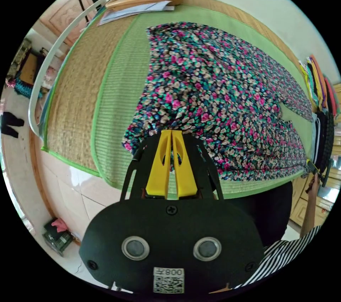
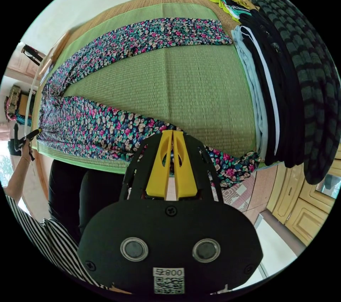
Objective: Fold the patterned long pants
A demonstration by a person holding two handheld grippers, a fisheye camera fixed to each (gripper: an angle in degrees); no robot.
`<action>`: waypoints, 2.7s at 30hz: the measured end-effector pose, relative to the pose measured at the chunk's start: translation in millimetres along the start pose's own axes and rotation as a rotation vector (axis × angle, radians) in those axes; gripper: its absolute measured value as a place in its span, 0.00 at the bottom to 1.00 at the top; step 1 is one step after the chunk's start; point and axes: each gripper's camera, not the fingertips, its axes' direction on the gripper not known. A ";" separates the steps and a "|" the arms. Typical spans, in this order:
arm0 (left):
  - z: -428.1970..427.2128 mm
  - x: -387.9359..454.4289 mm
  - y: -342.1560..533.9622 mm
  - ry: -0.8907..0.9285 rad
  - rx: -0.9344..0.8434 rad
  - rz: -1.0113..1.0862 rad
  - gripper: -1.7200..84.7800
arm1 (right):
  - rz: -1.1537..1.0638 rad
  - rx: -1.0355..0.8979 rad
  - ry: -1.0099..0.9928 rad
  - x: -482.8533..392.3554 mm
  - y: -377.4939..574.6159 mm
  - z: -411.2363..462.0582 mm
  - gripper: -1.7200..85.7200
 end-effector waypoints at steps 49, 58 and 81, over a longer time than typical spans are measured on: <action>34.2 274.4 -28.1 0.407 -0.080 0.992 0.02 | -0.305 -0.053 0.080 -19.9 -49.2 -33.6 0.03; -8.6 250.6 -58.7 0.605 0.105 0.882 0.02 | -0.330 0.335 0.150 -22.1 -53.4 -157.8 0.03; 66.5 286.4 -86.2 0.655 -0.146 0.952 0.02 | 0.018 0.120 -0.052 46.5 -77.0 -17.2 0.03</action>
